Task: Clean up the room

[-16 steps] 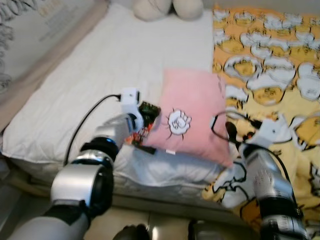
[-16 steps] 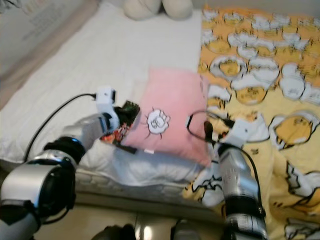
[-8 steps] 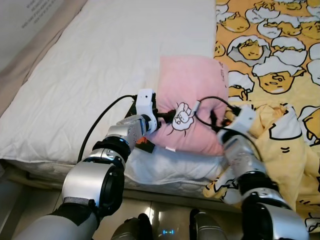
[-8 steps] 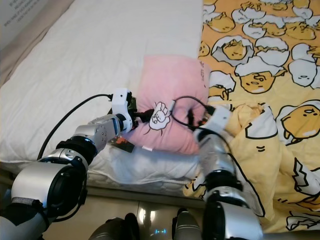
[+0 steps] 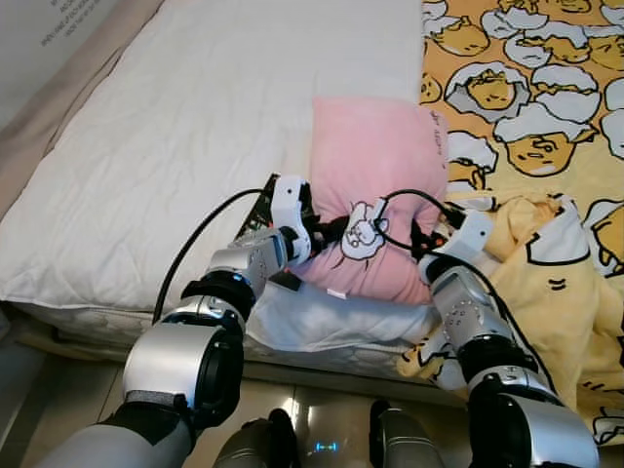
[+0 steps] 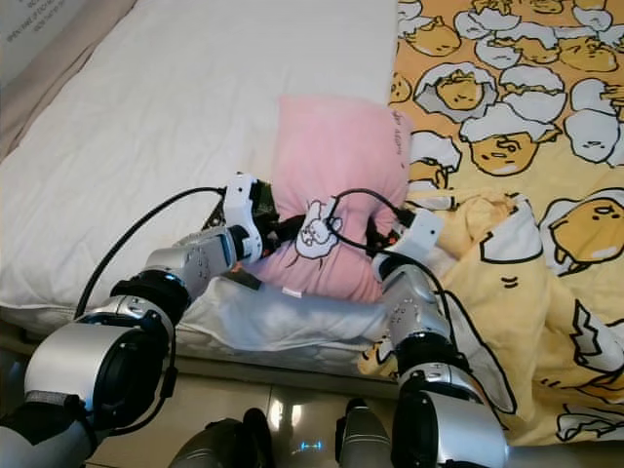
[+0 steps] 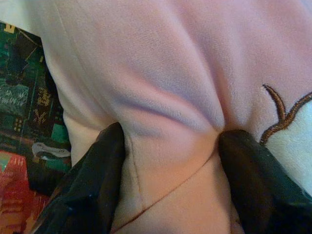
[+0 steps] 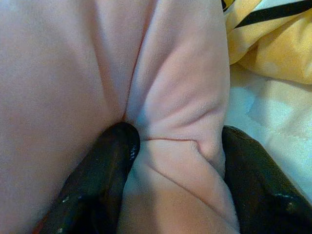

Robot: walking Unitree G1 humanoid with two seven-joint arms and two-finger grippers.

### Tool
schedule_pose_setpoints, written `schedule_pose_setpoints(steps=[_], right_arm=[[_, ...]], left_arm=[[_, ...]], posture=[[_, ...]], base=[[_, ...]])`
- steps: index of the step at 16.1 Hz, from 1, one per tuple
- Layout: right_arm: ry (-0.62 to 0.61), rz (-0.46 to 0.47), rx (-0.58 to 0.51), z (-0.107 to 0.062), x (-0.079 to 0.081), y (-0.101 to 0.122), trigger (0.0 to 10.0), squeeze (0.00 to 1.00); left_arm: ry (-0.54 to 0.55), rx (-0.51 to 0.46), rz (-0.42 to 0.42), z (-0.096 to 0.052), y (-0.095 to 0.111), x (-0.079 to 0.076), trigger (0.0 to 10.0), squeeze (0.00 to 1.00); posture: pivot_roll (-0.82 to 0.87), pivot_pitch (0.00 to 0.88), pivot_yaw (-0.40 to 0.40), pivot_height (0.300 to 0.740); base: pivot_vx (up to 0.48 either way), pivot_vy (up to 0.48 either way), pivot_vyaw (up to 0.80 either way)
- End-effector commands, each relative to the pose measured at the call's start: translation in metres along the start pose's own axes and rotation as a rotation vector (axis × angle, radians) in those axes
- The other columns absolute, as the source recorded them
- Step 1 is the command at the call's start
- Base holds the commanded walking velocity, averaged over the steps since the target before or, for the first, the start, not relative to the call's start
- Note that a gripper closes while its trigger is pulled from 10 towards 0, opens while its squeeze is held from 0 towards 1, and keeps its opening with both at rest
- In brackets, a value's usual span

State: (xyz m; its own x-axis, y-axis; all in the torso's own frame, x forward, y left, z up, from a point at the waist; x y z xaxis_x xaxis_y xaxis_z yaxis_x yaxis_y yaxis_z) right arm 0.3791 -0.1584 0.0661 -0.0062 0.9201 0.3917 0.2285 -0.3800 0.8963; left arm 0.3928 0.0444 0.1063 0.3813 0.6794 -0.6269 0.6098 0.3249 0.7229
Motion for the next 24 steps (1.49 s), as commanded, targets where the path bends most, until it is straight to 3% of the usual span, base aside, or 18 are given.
schedule_pose_setpoints(steps=[1, 11, 13, 16, 19, 21, 23, 24], right_arm=[[0.032, 0.032, 0.066, -0.003, 0.006, -0.021, 0.0, 0.00], [0.040, 0.101, 0.066, -0.006, -0.001, -0.020, 0.0, 0.00], [0.044, 0.117, 0.061, -0.004, 0.001, -0.018, 0.0, 0.00], [0.047, 0.123, 0.053, -0.001, 0.004, -0.015, 0.0, 0.00], [0.064, 0.098, -0.023, 0.006, 0.011, 0.010, 0.0, 0.00], [0.091, 0.063, -0.157, 0.012, 0.023, 0.052, 0.0, 0.00], [0.090, 0.035, -0.271, 0.010, 0.025, 0.086, 0.0, 0.00], [0.088, 0.034, -0.286, 0.009, 0.025, 0.090, 0.0, 0.00]], left_arm=[[-0.069, 0.019, -0.056, 0.004, -0.008, -0.010, 0.0, 0.00], [-0.022, -0.027, -0.036, 0.004, -0.002, -0.006, 0.0, 0.00], [-0.077, -0.038, 0.056, 0.005, 0.003, -0.015, 0.0, 0.00], [-0.058, -0.042, 0.086, 0.006, 0.005, -0.014, 0.0, 0.00], [-0.055, -0.093, 0.155, 0.005, 0.017, -0.018, 0.0, 0.00], [-0.066, -0.181, 0.249, 0.001, 0.046, -0.026, 0.0, 0.00], [-0.078, -0.258, 0.303, -0.006, 0.074, -0.033, 0.0, 0.00], [-0.078, -0.270, 0.311, -0.007, 0.078, -0.034, 0.0, 0.00]], posture=[[-0.23, 0.190, 0.074, 0.740], [-0.26, 0.133, 0.070, 0.740], [-0.26, 0.109, 0.071, 0.740], [-0.27, 0.060, 0.083, 0.740], [-0.28, 0.000, 0.115, 0.740], [-0.30, 0.000, 0.132, 0.740], [-0.31, 0.000, 0.140, 0.740], [-0.31, 0.000, 0.144, 0.740]], base=[[0.000, 0.000, 0.00], [0.000, 0.000, 0.00], [0.000, 0.000, 0.00], [0.000, 0.000, 0.00], [0.000, 0.000, 0.00], [0.000, 0.000, 0.00], [0.000, 0.000, 0.00], [0.000, 0.000, 0.00]])
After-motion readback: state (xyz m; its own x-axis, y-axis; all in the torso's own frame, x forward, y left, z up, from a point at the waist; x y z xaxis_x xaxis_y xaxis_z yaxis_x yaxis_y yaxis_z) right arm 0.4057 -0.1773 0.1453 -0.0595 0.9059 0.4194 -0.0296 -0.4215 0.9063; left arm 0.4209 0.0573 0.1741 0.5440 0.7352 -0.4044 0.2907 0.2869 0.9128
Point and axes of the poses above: a point about 5 cm out from each wrist's last joint towards the gripper, its own z axis pointing out of the wrist towards the gripper, its own y axis along the axis of the wrist's last joint, x = y × z, the point moved 3 cm from there along z, pointing out of the wrist towards the gripper, and after that the axes turned 11 degrees about -z, right-handed, at the moved point
